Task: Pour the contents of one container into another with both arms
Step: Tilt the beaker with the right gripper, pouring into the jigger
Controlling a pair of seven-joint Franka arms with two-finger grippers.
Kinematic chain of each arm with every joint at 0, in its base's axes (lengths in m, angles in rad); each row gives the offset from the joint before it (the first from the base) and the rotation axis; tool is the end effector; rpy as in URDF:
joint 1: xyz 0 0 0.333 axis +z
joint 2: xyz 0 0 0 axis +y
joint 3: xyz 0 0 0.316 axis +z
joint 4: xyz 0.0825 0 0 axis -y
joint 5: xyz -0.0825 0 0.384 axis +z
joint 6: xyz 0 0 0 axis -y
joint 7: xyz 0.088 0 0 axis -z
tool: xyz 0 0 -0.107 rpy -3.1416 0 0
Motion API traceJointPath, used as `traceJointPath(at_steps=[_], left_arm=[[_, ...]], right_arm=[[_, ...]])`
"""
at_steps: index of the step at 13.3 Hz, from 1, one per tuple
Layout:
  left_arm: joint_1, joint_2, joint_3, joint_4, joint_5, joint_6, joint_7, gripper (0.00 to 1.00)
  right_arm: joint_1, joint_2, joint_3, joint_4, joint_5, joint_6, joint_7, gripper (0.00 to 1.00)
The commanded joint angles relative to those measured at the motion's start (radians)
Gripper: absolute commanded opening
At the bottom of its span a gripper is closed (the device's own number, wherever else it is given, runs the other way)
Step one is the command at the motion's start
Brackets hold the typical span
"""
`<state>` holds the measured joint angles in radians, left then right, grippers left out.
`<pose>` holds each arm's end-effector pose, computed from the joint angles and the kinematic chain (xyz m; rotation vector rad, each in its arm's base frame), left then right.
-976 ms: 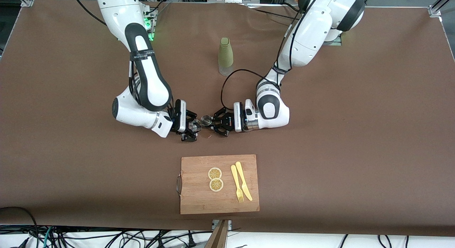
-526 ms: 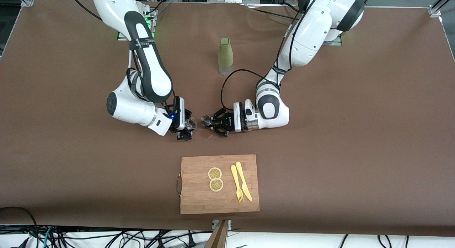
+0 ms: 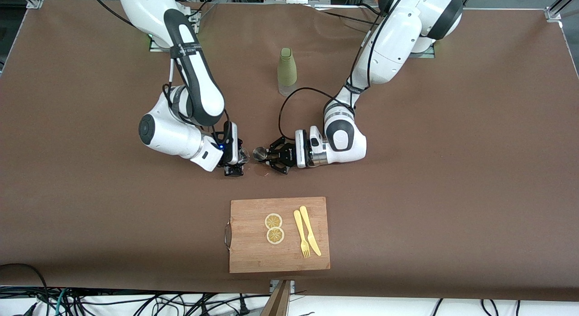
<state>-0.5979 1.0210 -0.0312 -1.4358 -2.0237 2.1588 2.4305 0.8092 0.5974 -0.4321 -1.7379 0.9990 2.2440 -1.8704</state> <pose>0.5613 -0.4479 0.0922 1.4605 -1.2017 1.1020 0.6022 0.2957 0.2622 -1.8276 -2.0114 -0.5136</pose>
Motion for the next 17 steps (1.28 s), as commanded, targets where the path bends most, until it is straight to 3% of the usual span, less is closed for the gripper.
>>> traceJointPath(at_steps=[1,4,8,17], left_arm=[[-0.014,0.014,-0.003,0.032,-0.041,0.035,0.025,0.00],[-0.020,0.014,-0.003,0.041,-0.043,0.059,0.024,0.00],[-0.025,0.016,-0.003,0.046,-0.049,0.064,0.021,0.00],[-0.025,0.016,-0.003,0.046,-0.053,0.064,0.018,0.00]], right_arm=[[0.011,-0.024,0.007,-0.002,-0.037,0.017,0.065,0.00],[0.027,-0.024,0.009,0.027,-0.156,0.017,0.172,0.00],[0.030,-0.024,0.021,0.043,-0.233,0.017,0.255,0.00],[0.030,-0.019,0.026,0.064,-0.344,0.017,0.353,0.00]])
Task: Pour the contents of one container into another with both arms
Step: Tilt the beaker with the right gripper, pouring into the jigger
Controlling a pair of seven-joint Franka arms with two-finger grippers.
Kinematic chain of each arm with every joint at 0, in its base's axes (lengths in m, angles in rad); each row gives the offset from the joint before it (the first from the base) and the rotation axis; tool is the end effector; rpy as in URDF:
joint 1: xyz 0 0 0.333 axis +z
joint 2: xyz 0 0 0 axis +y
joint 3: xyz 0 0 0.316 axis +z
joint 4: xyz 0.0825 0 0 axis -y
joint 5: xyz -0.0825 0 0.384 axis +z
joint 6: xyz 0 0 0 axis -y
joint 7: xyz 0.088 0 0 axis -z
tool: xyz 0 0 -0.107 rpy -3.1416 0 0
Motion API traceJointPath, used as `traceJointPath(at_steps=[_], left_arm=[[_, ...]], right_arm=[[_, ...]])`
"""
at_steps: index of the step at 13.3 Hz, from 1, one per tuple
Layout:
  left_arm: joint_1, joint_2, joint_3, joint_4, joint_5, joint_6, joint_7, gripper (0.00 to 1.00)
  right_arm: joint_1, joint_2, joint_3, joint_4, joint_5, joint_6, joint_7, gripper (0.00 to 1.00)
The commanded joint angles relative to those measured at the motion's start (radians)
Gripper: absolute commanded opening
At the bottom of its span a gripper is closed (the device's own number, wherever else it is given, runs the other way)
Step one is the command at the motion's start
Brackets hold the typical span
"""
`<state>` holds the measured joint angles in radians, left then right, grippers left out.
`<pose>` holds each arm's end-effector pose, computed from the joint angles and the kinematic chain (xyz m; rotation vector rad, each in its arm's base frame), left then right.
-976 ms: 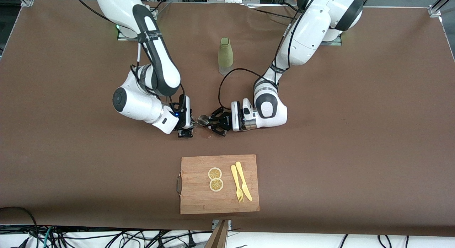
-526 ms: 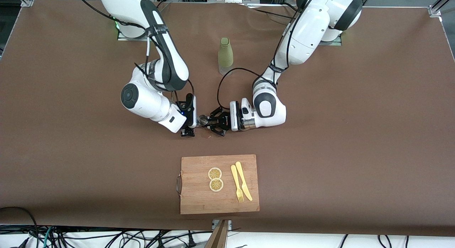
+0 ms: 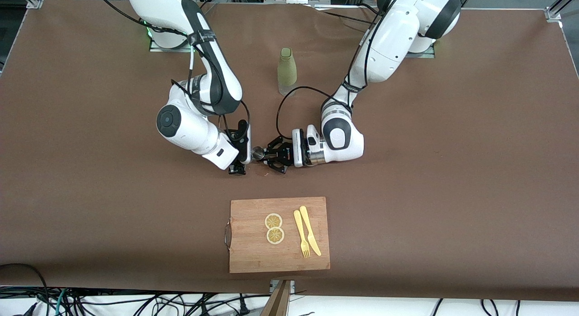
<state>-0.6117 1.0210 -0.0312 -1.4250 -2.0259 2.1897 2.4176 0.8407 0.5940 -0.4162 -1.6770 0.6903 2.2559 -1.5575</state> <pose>0.5598 -0.4544 0.0944 1.4808 -1.2065 1.0964 0.6012 0.3280 0.2858 -1.9910 -2.0967 -0.3229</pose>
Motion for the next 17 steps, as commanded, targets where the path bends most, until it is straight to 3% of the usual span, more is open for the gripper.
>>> traceJointPath(at_steps=[1,7,17], left_arm=[[-0.011,0.016,-0.003,0.035,-0.051,0.033,0.031,0.00],[-0.011,0.017,-0.003,0.037,-0.050,0.033,0.020,0.00],[-0.011,0.016,-0.003,0.038,-0.050,0.033,0.020,0.00]], right_arm=[[0.001,-0.016,0.013,0.005,-0.037,0.004,0.040,0.00],[0.005,-0.014,0.019,0.017,-0.132,0.004,0.134,0.00],[0.005,-0.011,0.040,0.023,-0.158,0.002,0.166,0.00]])
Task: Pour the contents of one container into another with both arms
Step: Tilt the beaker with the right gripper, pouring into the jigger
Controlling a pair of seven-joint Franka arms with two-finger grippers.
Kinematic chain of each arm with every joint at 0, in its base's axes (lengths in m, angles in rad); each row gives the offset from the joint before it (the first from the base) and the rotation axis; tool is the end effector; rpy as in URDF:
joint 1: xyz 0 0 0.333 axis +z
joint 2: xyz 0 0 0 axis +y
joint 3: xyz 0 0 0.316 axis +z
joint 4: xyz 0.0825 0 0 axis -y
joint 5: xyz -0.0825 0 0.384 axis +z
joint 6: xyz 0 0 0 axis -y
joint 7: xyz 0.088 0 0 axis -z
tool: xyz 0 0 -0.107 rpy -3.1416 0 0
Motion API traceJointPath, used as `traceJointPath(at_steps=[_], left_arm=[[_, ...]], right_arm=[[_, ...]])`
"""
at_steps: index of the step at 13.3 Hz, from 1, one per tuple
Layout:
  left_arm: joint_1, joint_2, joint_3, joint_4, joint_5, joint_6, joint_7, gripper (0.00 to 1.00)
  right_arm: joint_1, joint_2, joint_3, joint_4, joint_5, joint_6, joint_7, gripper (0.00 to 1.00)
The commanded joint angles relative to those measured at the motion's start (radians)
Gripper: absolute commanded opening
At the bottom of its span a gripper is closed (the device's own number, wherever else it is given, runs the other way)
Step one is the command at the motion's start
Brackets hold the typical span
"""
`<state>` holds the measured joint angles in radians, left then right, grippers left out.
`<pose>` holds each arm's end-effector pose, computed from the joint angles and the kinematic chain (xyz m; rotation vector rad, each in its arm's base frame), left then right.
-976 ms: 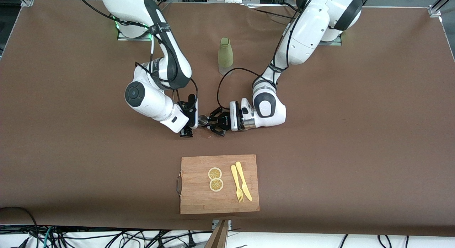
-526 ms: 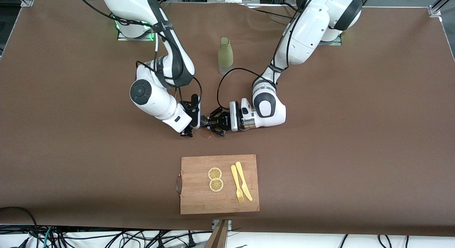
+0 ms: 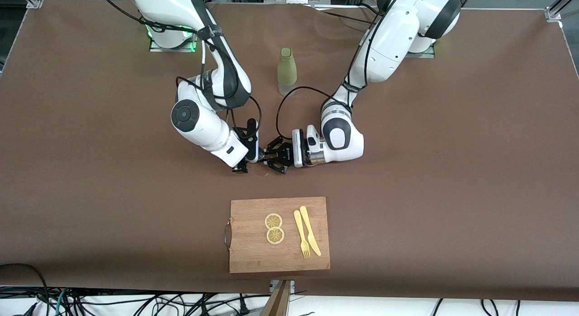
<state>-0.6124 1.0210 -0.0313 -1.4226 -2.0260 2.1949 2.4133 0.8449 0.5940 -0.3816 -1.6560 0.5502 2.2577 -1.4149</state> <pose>0.5603 -0.4547 0.0951 1.4858 -1.2047 1.0956 0.5940 0.3491 0.2899 -2.0582 -2.1305 -0.2447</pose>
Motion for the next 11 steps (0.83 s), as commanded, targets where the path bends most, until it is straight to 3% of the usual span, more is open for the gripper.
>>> traceJointPath(at_steps=[1,11], left_arm=[[-0.010,0.016,-0.002,0.036,-0.051,0.028,0.023,0.00],[-0.012,0.018,-0.002,0.036,-0.051,0.028,0.021,0.00]], right_arm=[[-0.001,-0.013,0.006,0.004,-0.016,-0.003,0.022,0.00],[-0.004,-0.019,0.001,0.012,0.030,-0.007,0.027,0.00]])
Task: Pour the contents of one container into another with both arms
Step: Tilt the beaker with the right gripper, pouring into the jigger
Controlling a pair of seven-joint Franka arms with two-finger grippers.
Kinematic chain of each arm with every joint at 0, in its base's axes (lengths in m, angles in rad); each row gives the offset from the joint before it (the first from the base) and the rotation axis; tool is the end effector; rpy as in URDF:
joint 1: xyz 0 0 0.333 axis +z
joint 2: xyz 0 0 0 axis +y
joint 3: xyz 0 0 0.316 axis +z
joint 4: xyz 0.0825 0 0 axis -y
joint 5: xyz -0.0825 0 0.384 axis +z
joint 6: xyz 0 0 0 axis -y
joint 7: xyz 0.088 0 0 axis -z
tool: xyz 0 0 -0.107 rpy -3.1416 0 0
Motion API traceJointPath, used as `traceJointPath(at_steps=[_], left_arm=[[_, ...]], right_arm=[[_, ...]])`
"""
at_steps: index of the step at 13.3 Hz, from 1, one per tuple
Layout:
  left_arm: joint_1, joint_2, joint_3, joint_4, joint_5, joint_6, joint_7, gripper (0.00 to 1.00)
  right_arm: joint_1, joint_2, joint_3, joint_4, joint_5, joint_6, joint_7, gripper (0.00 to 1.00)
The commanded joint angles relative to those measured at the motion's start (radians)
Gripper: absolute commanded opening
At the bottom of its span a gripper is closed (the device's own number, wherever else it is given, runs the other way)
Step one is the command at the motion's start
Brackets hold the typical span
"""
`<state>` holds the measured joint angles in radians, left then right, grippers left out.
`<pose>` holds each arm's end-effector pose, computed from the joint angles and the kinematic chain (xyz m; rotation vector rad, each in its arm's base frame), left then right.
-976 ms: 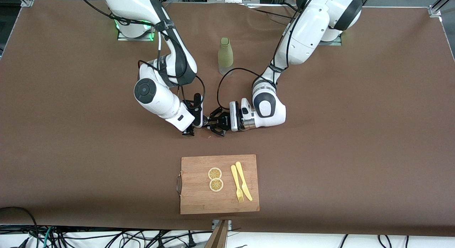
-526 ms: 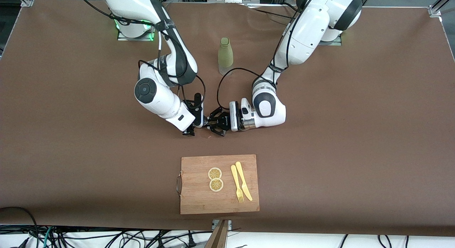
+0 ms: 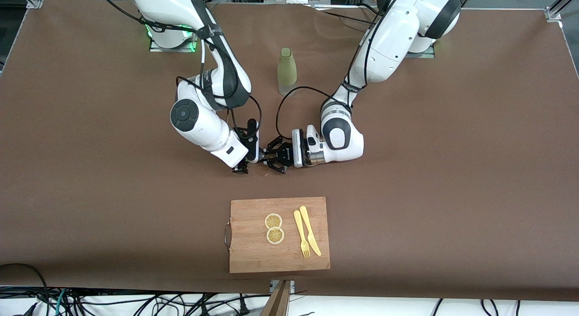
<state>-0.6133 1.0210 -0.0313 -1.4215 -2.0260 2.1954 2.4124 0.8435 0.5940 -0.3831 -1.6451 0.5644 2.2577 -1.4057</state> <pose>0.5603 -0.4553 0.0955 1.4852 -1.2047 1.0955 0.5968 0.3502 0.2950 -2.0703 -2.1066 -0.2664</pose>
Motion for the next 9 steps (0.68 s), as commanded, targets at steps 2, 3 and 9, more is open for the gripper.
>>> traceJointPath(at_steps=[2,3,9], left_arm=[[-0.011,0.016,-0.002,0.035,-0.051,0.027,0.022,0.00],[-0.010,0.016,-0.002,0.035,-0.051,0.027,0.022,0.00],[-0.010,0.014,-0.002,0.033,-0.051,0.027,0.020,0.00]], right_arm=[[-0.003,-0.028,0.003,0.001,0.015,-0.015,0.030,0.00],[-0.003,-0.033,0.003,0.001,0.015,-0.020,0.030,0.00],[-0.011,-0.074,0.001,0.001,0.017,-0.059,0.040,0.00]])
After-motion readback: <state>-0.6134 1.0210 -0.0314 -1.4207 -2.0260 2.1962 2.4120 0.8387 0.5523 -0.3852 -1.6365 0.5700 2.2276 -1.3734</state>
